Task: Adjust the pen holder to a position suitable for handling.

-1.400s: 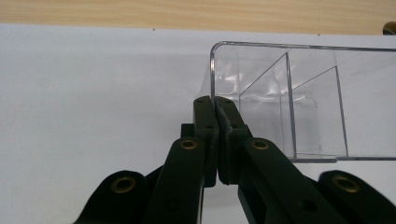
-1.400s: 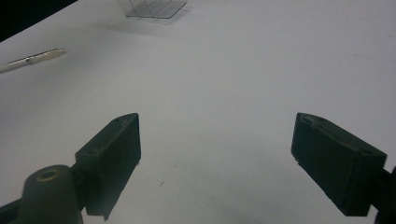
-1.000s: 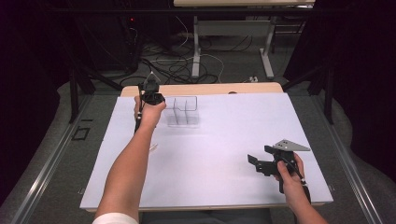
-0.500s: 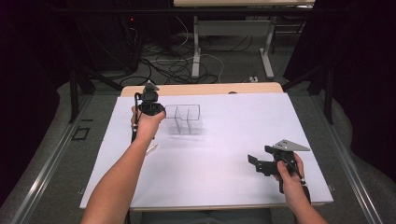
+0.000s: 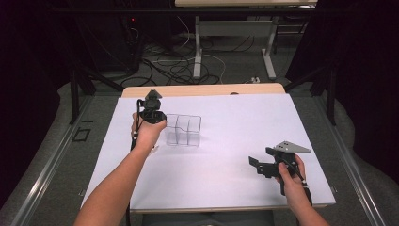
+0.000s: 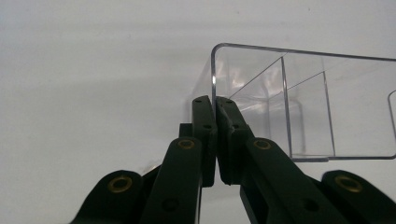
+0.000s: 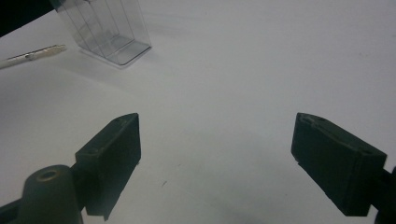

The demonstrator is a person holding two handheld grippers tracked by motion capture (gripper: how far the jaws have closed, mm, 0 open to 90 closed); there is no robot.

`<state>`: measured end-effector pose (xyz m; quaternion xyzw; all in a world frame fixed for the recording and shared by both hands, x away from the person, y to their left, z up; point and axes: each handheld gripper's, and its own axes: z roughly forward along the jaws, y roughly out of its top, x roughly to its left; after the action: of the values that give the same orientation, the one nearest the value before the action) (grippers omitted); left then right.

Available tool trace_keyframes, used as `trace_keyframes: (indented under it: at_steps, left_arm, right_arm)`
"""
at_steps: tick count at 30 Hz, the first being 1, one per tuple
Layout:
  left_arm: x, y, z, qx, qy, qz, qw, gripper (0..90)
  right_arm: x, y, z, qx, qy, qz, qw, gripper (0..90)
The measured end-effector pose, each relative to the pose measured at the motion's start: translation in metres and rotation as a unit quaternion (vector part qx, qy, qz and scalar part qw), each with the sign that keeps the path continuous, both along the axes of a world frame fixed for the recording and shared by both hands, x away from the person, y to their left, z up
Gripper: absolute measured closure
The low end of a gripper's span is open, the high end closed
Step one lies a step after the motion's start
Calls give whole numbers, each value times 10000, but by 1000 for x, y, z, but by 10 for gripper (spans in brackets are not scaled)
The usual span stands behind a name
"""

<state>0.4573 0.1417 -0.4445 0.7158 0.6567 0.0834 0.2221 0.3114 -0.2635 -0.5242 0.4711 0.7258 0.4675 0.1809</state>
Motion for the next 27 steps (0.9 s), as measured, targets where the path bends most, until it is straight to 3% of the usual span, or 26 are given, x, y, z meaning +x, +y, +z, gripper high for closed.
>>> trace_keyframes:
  at_steps: [10,16,19,21,22,23,25,26,27]
  left_arm:
    - [-7,6,-5,-271,156,72,9995,872]
    - [-10,11,-8,-445,-19,-22,9990,857]
    - [-11,19,-9,-781,-295,-92,9965,835]
    - [-11,20,-8,-830,-331,-147,9959,828]
    - [-11,22,-9,-856,-441,-201,9952,815]
    - [-12,25,-10,-941,-717,-277,9926,780]
    - [-12,26,-9,-989,-788,-337,9914,772]
    - [-14,28,-8,-983,-1010,-470,9889,768]
    - [-15,29,-7,-960,-1107,-498,9880,770]
  right_arm:
    - [0,1,0,-15,13,-7,10000,153]
    - [0,2,-1,-54,-3,38,10000,153]
    - [0,2,-1,-60,-3,34,10000,153]
    - [0,2,-1,-60,0,31,10000,153]
    - [0,2,-1,-63,4,31,10000,153]
    - [0,1,-1,-61,-4,33,10000,153]
    - [0,2,-1,-50,2,30,10000,153]
    - [0,2,-1,-43,3,37,10000,153]
    - [0,2,-1,-45,1,43,10000,153]
